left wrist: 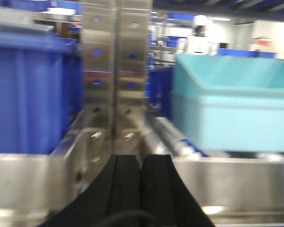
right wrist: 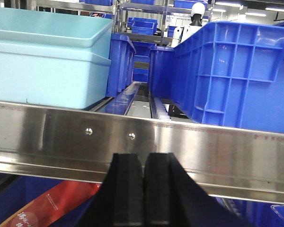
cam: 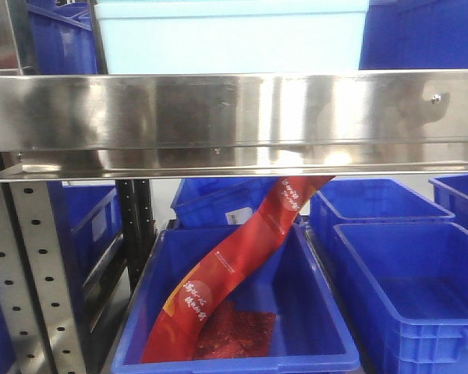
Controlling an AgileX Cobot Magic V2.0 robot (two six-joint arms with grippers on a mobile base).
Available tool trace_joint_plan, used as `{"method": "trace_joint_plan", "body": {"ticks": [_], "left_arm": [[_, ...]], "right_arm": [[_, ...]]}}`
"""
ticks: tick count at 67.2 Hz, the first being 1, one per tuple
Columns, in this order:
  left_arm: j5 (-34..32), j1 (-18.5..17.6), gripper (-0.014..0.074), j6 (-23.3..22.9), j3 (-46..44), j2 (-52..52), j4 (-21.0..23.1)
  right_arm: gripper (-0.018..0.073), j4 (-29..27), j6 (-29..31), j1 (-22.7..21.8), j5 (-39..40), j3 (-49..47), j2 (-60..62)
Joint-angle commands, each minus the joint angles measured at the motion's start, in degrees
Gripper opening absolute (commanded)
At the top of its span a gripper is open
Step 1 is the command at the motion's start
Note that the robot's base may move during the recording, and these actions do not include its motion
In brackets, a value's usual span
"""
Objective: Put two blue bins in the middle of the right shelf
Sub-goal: 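Withdraw both grippers down and away from the teal bin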
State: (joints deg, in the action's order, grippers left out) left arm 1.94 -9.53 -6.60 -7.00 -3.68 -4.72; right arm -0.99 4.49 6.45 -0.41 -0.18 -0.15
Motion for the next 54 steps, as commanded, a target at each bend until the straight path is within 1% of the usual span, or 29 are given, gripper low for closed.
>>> {"method": "trace_joint_plan", "body": {"ticks": [1, 5, 10, 15, 26, 33, 54], "left_arm": [[-0.83, 1.86, -0.0111, 0.59, 3.28, 3.68, 0.47], [-1.15, 2.86, -0.0111, 0.69, 5.91, 3.68, 0.47], [-4.51, 3.43, -0.0111, 0.69, 7.00, 3.68, 0.23], [-1.94, 3.43, -0.0111, 0.69, 7.00, 3.68, 0.23], [-1.94, 3.43, -0.0111, 0.69, 7.00, 3.68, 0.34], [-3.21, 3.43, -0.0111, 0.69, 7.00, 3.68, 0.34], [-3.21, 3.43, -0.0111, 0.69, 7.00, 3.68, 0.34]], "right_arm": [[-0.0167, -0.30, 0.05, 0.02, 0.90, 0.18, 0.15], [-0.0167, -0.30, 0.05, 0.02, 0.90, 0.18, 0.15], [-0.0167, -0.30, 0.05, 0.02, 0.90, 0.18, 0.15], [-0.0167, -0.30, 0.05, 0.02, 0.90, 0.18, 0.15], [-0.0167, -0.30, 0.05, 0.02, 0.90, 0.18, 0.15], [-0.0167, -0.30, 0.05, 0.02, 0.90, 0.18, 0.15], [-0.0167, -0.30, 0.05, 0.02, 0.90, 0.18, 0.15]]}}
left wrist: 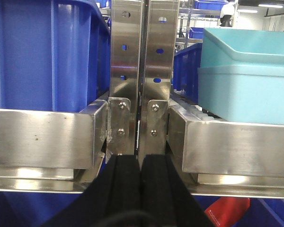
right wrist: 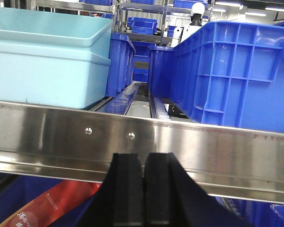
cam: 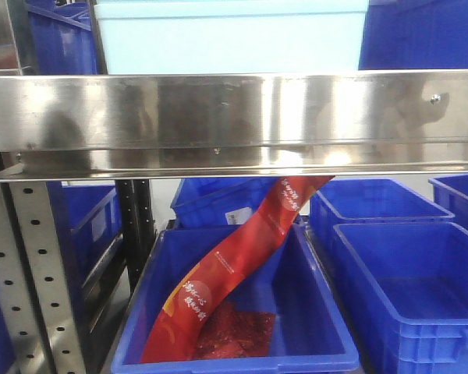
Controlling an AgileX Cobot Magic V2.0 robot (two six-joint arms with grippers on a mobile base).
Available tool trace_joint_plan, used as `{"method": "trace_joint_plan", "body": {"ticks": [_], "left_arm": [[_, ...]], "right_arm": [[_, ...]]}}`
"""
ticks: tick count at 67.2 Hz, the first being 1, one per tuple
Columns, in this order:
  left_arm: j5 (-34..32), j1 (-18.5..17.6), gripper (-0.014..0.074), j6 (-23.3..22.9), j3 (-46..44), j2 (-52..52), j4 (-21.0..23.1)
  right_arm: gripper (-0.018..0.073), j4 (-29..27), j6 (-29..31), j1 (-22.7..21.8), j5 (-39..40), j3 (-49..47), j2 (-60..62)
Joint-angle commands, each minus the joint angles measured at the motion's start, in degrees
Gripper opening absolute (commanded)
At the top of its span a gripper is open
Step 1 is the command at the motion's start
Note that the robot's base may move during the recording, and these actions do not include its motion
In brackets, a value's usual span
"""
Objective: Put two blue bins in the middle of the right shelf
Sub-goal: 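Withdraw both grippers down and away from the teal bin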
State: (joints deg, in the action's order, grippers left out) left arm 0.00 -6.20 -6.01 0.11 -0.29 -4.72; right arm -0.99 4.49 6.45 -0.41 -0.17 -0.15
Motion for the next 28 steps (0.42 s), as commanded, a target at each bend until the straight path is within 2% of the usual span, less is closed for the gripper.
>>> {"method": "trace_joint_plan", "body": {"ticks": [1, 28], "left_arm": [[-1.27, 0.10, -0.0111, 0.11, -0.11, 0.29, 0.34], [-1.27, 0.10, -0.0111, 0.11, -0.11, 0.29, 0.34]], "right_arm": [[-0.0167, -0.30, 0.05, 0.02, 0.90, 0.17, 0.15], [-0.0167, -0.30, 0.05, 0.02, 0.90, 0.17, 0.15]]}}
